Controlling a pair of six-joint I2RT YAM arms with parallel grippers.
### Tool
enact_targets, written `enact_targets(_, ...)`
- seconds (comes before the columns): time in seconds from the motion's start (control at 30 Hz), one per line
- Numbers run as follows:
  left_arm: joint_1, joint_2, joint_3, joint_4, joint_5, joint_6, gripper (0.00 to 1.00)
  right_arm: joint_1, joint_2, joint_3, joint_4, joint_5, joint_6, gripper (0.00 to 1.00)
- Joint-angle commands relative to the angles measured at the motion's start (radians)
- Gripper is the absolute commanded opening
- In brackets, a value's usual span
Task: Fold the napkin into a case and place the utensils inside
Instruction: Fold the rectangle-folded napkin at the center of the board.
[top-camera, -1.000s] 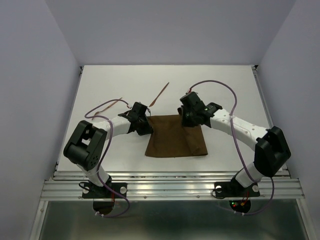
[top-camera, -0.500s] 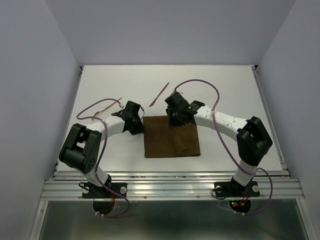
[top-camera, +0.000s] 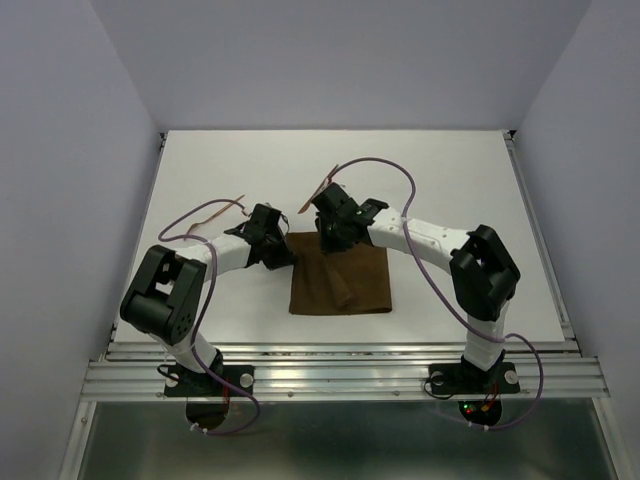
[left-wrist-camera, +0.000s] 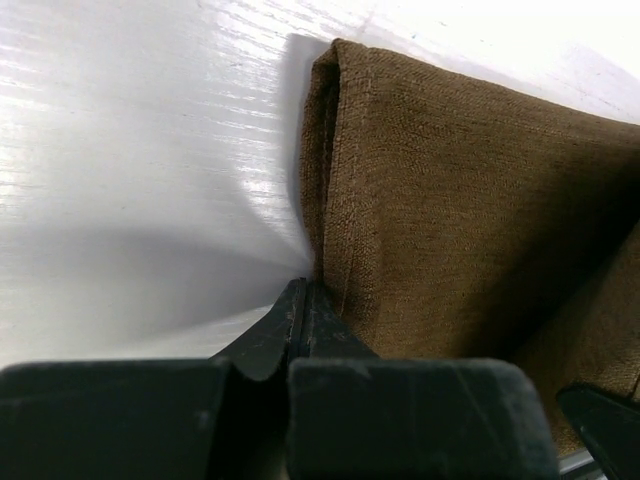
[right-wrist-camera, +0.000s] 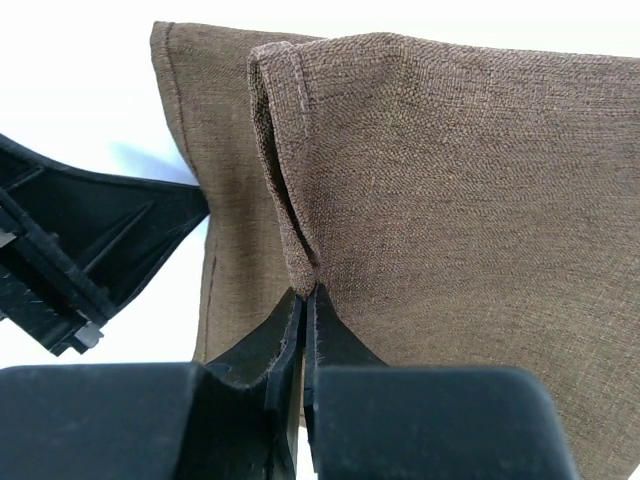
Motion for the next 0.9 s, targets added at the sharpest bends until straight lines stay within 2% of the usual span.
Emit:
enact_targets(0.0, -0.027, 0.034, -0.017, -0.043, -0.020, 0.000, 0.00, 0.007, -0.016, 0.029, 0.027, -0.065, 0.015, 0.01)
enact_targets(0.1, -0.044, 0.041, -0.012, -0.043, -0.025, -0.020, 0.00, 0.007, -0.025, 0.026, 0.052, -0.113, 0.032, 0.01)
enact_targets(0.5, -0.046, 0.032, -0.017, -0.041, -0.036, -0.035, 0.00, 0.016, 0.017, 0.095, 0.015, -0.128, 0.053, 0.01)
enact_targets(0.87, -0.046, -0.084, -0.035, -0.141, -0.157, -0.044, 0.00, 0.016, -0.016, 0.063, 0.003, -0.100, 0.053, 0.01)
